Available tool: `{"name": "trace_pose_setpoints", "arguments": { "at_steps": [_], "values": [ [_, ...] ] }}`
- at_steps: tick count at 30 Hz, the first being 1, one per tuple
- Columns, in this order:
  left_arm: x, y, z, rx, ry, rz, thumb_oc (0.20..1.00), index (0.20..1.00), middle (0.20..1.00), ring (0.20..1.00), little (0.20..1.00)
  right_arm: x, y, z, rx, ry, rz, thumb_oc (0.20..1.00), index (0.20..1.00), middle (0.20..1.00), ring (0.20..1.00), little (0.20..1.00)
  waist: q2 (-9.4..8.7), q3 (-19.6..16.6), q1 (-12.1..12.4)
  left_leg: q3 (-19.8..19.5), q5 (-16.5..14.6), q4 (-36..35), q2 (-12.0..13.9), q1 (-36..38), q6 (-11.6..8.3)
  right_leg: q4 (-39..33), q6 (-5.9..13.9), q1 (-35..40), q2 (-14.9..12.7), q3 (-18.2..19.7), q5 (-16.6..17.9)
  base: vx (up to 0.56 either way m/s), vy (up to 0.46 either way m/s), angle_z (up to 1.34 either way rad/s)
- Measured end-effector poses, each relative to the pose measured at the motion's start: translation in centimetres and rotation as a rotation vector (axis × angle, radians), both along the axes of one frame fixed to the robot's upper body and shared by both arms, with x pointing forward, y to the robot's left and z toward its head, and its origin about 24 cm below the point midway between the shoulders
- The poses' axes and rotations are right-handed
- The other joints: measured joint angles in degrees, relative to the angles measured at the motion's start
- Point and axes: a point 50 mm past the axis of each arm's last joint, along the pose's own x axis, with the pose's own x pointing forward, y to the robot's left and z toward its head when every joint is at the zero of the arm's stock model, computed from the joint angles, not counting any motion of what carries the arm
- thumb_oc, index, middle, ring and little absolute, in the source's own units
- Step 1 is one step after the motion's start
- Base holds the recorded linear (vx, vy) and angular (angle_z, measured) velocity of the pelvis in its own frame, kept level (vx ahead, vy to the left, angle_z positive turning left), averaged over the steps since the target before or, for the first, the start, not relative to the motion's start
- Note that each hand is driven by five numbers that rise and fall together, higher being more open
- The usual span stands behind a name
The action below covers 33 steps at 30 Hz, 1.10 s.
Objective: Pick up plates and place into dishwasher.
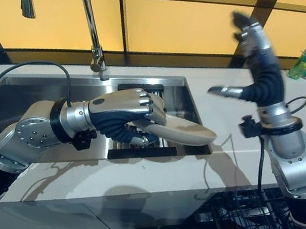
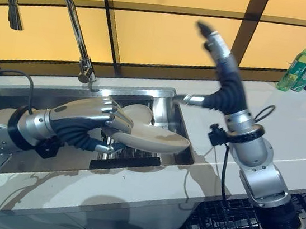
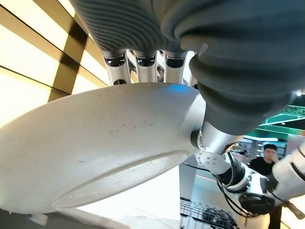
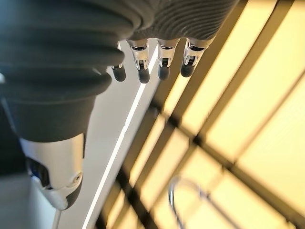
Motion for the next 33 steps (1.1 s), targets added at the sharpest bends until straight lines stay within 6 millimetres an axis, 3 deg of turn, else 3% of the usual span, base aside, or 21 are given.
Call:
{"name": "trace_pose_setpoints", "arguments": {
  "at_steps": [4,10,16,22,27,33],
  "values": [
    [0.1,0.1,-0.1,0.013,-0.001,0.004,0.2,0.2,0.2,0.2,0.2,0.1,-2.1,-0.4,0.088,-0.012,-0.11,1.0,1.0,1.0,1.0,1.0,0.23,0.16,-0.05,0.05,-0.05,-0.03,0.0,0.04,-0.02,-0.02,0.0,-0.05,0.0,0.33,0.0,0.0,0.0,0.0],
    [1.1,0.8,-0.7,0.075,-0.09,0.114,0.2,0.2,0.2,0.2,0.2,0.4,-2.7,-1.7,0.078,0.063,-0.102,1.0,1.0,1.0,1.0,1.0,1.01,0.61,-0.46,0.22,-0.05,0.0,0.07,0.2,-0.02,0.0,-0.02,-0.06,0.08,0.68,0.01,0.0,-0.003,-0.01],
    [4.1,3.9,-1.9,-0.002,-0.034,0.34,0.2,0.2,0.2,0.2,0.2,0.6,-1.6,-2.4,-0.028,0.155,0.061,1.0,1.0,1.0,1.0,1.0,1.1,0.65,-1.44,0.75,-0.07,0.0,0.12,0.27,-0.04,-0.01,-0.02,-0.11,0.06,0.97,0.02,0.0,-0.002,-0.01],
    [4.2,3.9,-1.9,-0.011,-0.069,0.352,0.2,0.2,0.2,0.2,0.2,0.6,0.4,-4.0,-0.18,0.269,0.241,1.0,1.0,1.0,1.0,1.0,1.03,0.66,-1.46,1.35,-0.12,-0.01,0.26,0.68,-0.12,-0.01,-0.03,0.01,0.1,1.37,0.04,-0.01,-0.001,-0.04],
    [4.2,4.1,-1.9,-0.028,-0.081,0.355,0.2,0.2,0.2,0.2,0.2,0.2,0.7,-3.8,-0.149,0.311,0.407,1.0,1.0,1.0,1.0,1.0,0.72,0.54,-1.45,1.69,-0.18,-0.01,0.41,0.9,-0.19,-0.04,-0.08,-0.06,0.21,1.78,0.13,0.0,-0.026,-0.04],
    [4.3,4.2,-1.9,-0.03,-0.075,0.357,0.2,0.2,0.2,0.2,0.2,0.0,1.8,-4.5,-0.172,0.341,0.487,1.0,1.0,1.0,1.0,1.0,0.4,0.48,-1.43,2.51,-0.26,0.0,0.73,1.26,-0.31,-0.05,-0.25,-0.09,0.43,2.48,0.31,-0.01,-0.027,-0.07]
  ]
}}
